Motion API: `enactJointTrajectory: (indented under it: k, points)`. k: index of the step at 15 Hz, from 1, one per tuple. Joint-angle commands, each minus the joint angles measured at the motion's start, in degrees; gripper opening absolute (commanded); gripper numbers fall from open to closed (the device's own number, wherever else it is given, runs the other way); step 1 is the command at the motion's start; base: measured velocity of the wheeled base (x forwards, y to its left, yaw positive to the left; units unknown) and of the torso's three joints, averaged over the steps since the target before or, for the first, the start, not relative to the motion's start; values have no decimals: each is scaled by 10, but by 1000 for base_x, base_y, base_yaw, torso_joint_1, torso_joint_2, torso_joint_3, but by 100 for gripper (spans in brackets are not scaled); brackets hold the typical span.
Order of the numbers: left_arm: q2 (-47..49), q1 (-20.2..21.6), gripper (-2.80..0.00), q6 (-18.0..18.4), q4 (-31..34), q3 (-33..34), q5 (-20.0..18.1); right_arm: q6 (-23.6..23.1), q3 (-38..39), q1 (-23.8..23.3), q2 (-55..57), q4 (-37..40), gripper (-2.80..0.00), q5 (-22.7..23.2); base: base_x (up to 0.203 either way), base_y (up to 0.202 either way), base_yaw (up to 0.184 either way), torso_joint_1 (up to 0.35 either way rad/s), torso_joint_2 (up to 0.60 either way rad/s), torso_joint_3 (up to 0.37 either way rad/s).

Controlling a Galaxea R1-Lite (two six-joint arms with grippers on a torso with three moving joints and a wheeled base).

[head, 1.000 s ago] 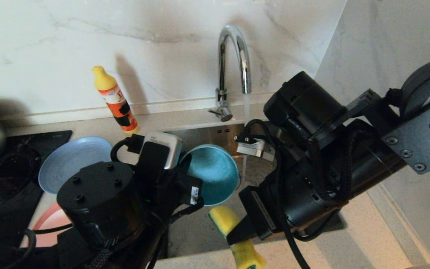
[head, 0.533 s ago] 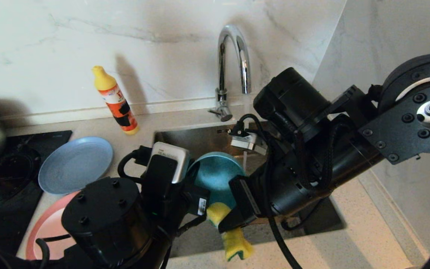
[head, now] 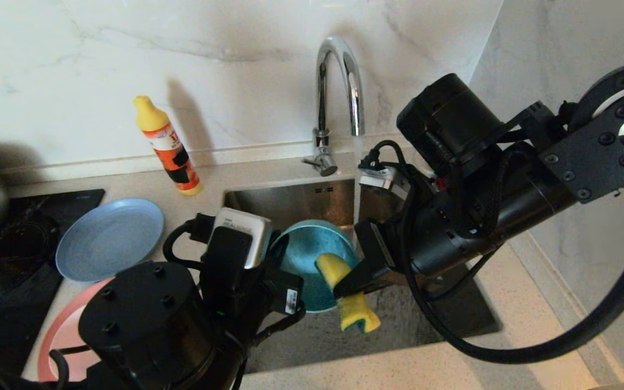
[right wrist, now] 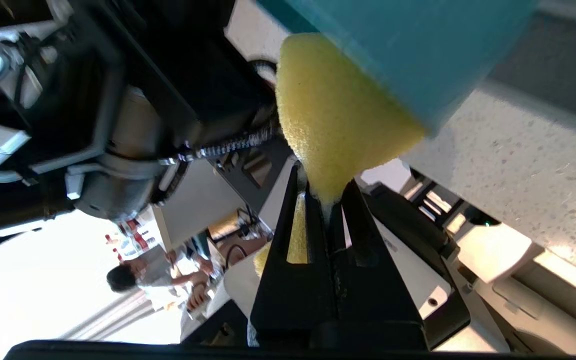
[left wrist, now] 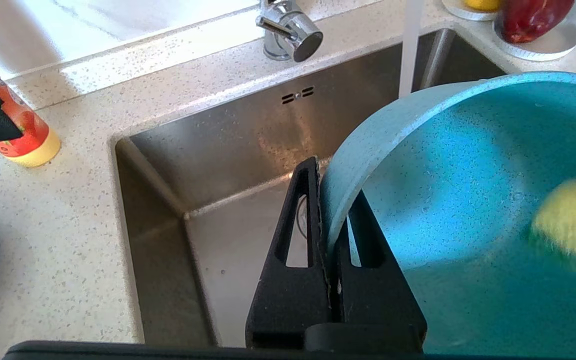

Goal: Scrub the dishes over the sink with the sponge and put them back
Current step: Wipe the bowl

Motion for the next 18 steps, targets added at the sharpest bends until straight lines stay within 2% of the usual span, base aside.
enactJointTrajectory:
  k: [1, 5, 12, 18]
  points:
    - [-4, -1, -280, 1, -4, 0, 2, 2, -7, -3, 1, 0, -280, 2, 0, 0, 0, 0, 0, 0]
    - [-10, -4, -280, 0, -4, 4, 1, 19, -44, -5, 33, -2, -280, -1, 0, 0, 0, 0, 0, 0]
    - [-21, -4, -280, 0, -5, 4, 1, 20, -46, -10, 43, -2, -280, 1, 0, 0, 0, 0, 0, 0]
    - [-22, -4, -280, -2, -5, -1, 1, 20, -44, 18, 71, 1, -280, 2, 0, 0, 0, 0, 0, 0]
